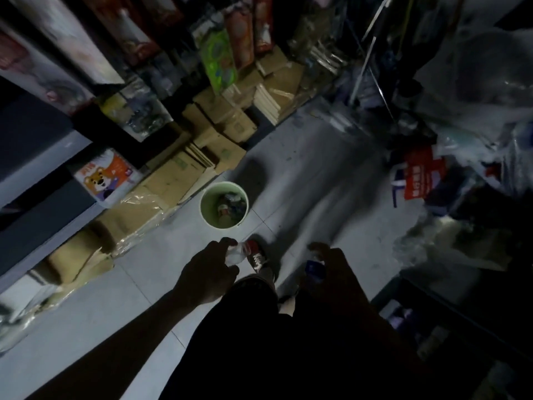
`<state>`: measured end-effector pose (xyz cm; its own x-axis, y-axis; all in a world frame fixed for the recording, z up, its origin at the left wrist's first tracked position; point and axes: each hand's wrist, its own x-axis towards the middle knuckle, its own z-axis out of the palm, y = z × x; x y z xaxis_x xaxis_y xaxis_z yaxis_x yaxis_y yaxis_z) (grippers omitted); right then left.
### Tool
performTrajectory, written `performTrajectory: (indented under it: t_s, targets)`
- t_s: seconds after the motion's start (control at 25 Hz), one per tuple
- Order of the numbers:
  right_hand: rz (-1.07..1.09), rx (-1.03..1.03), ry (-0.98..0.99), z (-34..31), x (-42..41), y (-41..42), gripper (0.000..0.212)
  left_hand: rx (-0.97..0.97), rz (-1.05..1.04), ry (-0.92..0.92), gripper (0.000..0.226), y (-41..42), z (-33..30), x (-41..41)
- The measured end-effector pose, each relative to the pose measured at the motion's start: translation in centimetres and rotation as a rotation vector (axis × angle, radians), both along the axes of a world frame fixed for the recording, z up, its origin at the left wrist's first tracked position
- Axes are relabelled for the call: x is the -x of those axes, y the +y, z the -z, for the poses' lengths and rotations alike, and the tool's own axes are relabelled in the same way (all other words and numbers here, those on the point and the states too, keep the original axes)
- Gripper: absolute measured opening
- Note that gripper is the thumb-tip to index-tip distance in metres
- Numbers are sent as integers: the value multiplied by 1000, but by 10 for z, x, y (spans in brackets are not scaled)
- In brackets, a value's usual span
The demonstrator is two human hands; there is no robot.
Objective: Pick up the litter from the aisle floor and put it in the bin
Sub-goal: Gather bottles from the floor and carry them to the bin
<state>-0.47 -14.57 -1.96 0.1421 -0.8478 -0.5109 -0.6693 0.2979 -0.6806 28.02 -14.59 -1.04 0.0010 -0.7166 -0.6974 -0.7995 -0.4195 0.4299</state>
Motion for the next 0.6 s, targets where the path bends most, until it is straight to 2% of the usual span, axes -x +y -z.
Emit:
performTrajectory:
  t_s: [0.08,0.24,0.36,0.52,0.6]
  targets:
    - [-87,-27,29,8,-15,-33,80,-18,-146,15,52,-26,11,-11]
    - [-226,-91,-21,49,-48,-99,64,-119,-554,172,46,-62,54,-34]
    - [-399,-163,-45,132,-72,-148,68,-195,-954,273,52,-84,124,-41]
    - [-463,-413,42,251,-112,-194,87,-322,-1386,360,35,-115,242,-28]
    - [-479,-458,21,311,-132,-211,88,-355,-1510,402,28,-124,307,-21]
